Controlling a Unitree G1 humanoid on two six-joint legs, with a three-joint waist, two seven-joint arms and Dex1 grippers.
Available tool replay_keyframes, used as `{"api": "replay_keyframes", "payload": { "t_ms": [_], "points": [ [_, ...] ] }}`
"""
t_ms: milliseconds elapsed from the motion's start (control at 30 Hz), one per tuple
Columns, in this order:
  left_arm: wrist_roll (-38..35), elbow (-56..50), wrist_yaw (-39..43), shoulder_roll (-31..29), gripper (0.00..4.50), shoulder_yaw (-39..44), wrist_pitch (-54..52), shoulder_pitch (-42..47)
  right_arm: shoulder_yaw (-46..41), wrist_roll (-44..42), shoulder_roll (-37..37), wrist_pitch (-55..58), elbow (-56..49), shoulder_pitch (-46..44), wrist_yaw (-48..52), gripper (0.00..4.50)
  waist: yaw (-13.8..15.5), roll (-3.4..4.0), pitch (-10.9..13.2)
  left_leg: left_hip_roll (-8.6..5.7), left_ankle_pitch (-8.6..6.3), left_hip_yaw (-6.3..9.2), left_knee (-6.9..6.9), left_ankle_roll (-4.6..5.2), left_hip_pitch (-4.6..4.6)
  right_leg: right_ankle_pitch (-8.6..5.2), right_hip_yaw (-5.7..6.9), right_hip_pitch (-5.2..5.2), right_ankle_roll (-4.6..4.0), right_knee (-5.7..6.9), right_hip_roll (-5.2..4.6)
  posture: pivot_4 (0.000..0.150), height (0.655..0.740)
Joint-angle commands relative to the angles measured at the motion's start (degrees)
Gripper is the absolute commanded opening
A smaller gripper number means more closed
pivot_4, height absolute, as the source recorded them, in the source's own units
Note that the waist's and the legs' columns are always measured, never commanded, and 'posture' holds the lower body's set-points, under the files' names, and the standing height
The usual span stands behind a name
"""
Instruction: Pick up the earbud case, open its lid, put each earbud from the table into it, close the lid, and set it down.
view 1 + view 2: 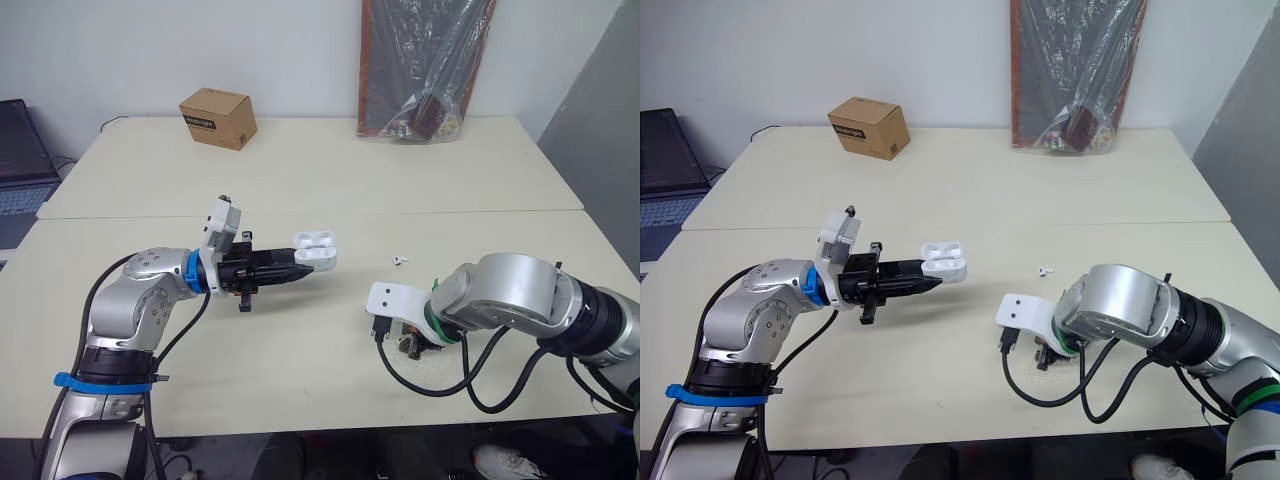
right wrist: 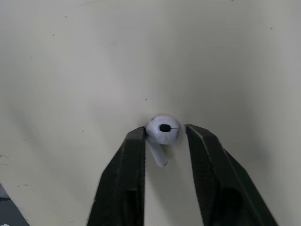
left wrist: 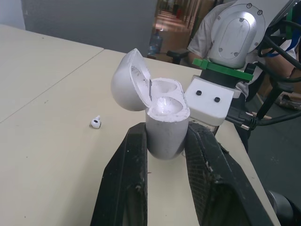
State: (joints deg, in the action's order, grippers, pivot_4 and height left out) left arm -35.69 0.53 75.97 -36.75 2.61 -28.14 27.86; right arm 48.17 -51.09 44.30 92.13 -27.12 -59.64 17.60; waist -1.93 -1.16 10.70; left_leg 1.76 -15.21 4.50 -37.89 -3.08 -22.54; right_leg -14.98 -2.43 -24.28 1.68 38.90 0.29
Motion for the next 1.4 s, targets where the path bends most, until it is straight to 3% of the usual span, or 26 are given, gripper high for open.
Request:
{"api": "replay_keyframes", "payload": {
  "t_ms": [33, 533, 700, 1233, 1400],
  "points": [
    [-0.35, -0.58, 0.39, -0.01, 0.82, 0.51, 1.03, 0.89, -0.21, -2.26, 0.01, 0.37, 0.16, -1.53, -1.53, 1.47, 0.00, 0.00, 0.00, 0.00, 0.00, 0.00, 0.00, 0.00, 0.00, 0.00, 0.00, 0.00, 0.00, 0.00, 0.00, 0.150, 0.7400],
    [0.04, -0.21, 0.43, -0.37, 0.82, 0.59, 1.71, 0.93, -0.10, -5.54, -1.68, 0.37, 2.17, -2.30, -5.59, 1.47, -0.04, 0.00, 0.00, 0.01, 0.00, 0.00, 0.00, 0.00, 0.00, 0.00, -0.01, -0.02, 0.00, 0.00, 0.01, 0.150, 0.7400],
    [0.14, 0.01, 0.43, -0.30, 0.82, 0.47, 1.97, 1.08, -0.01, -5.87, -1.79, 0.37, 2.22, -2.45, -6.24, 0.37, -0.04, 0.01, 0.00, 0.01, 0.00, 0.00, 0.01, 0.00, -0.01, 0.00, -0.01, -0.02, 0.00, 0.00, 0.01, 0.150, 0.7400],
    [0.29, -0.41, -0.25, -0.04, 0.82, 0.77, 2.51, 0.37, 0.29, -4.52, -1.47, 0.37, 0.60, -3.06, -6.02, 0.37, -0.04, 0.02, 0.01, 0.01, 0.00, 0.00, 0.02, 0.00, -0.12, -0.01, 0.00, -0.11, 0.00, -0.02, 0.01, 0.150, 0.7400],
    [0.54, 0.20, -1.28, 0.66, 0.82, 1.22, 3.48, -0.06, -5.99, 1.38, 1.64, -4.00, -3.65, -0.31, -2.21, 0.37, 0.07, 0.03, 0.02, 0.01, 0.00, 0.01, 0.02, 0.00, -0.16, -0.01, 0.01, -0.13, 0.00, -0.04, 0.01, 0.150, 0.7400]
  ]
}}
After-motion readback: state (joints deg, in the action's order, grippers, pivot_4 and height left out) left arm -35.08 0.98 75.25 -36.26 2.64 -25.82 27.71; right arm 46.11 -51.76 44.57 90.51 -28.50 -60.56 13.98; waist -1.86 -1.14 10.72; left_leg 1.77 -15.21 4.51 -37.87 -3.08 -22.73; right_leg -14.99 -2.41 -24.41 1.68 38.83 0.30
